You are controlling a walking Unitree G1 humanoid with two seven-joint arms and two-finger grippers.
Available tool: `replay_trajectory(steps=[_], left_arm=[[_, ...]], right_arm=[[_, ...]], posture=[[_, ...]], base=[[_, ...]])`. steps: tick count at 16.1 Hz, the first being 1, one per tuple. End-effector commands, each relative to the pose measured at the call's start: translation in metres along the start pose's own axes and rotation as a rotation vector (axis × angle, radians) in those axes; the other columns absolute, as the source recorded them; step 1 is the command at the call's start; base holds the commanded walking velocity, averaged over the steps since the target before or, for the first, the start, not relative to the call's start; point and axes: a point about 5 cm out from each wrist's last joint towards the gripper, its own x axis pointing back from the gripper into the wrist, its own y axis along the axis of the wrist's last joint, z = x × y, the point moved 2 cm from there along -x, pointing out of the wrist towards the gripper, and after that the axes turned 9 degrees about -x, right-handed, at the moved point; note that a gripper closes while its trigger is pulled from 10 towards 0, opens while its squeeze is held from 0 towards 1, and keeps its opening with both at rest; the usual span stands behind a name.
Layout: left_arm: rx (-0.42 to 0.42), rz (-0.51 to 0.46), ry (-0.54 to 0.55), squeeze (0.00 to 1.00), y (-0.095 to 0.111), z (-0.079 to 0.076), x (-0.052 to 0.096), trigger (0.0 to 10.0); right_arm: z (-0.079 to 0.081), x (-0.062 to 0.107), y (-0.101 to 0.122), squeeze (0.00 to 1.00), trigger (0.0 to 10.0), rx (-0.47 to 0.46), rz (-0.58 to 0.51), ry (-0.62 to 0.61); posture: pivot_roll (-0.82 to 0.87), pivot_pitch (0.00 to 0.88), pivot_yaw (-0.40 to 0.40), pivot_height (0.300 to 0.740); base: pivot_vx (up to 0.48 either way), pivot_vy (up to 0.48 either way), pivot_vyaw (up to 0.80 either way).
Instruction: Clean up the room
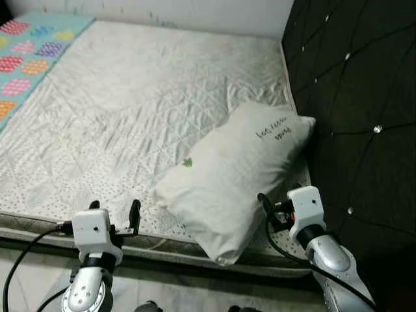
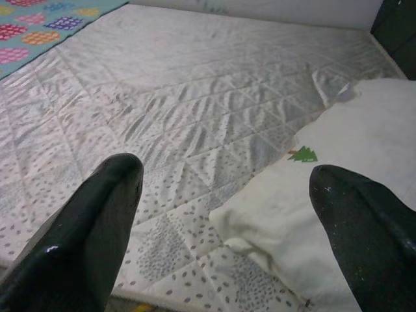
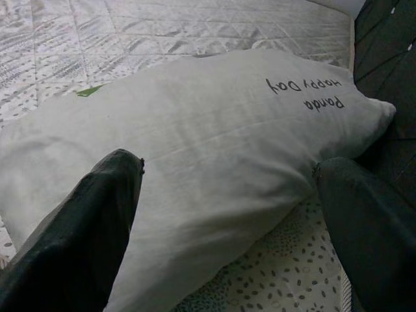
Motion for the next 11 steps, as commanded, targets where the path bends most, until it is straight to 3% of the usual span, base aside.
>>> replay_trajectory(steps=[1, 8, 10, 11], left_arm=[[-0.002, -0.004, 0.010, 0.00, 0.003, 0.002, 0.000, 10.0], [-0.014, -0.042, -0.017, 0.00, 0.014, 0.000, -0.015, 10.0], [-0.009, -0.041, -0.013, 0.00, 0.014, 0.000, -0.015, 10.0], [-0.003, -0.035, -0.007, 0.00, 0.013, 0.000, -0.015, 10.0]], right_arm=[[-0.003, 0.000, 0.003, 0.00, 10.0, 0.004, -0.003, -0.010], [0.022, -0.012, 0.018, 0.00, 10.0, -0.004, -0.026, 0.080], [0.022, -0.012, 0.016, 0.00, 10.0, -0.009, -0.023, 0.067], [0.020, -0.012, 0.012, 0.00, 10.0, -0.036, -0.005, 0.044]], posture=[[0.10, 0.236, -0.034, 0.740], [0.06, 0.243, -0.062, 0.736], [0.07, 0.237, -0.053, 0.736], [0.07, 0.234, -0.044, 0.736]], base=[[0.000, 0.000, 0.00], [0.000, 0.000, -0.13], [0.000, 0.000, 0.00], [0.000, 0.000, -0.80]])
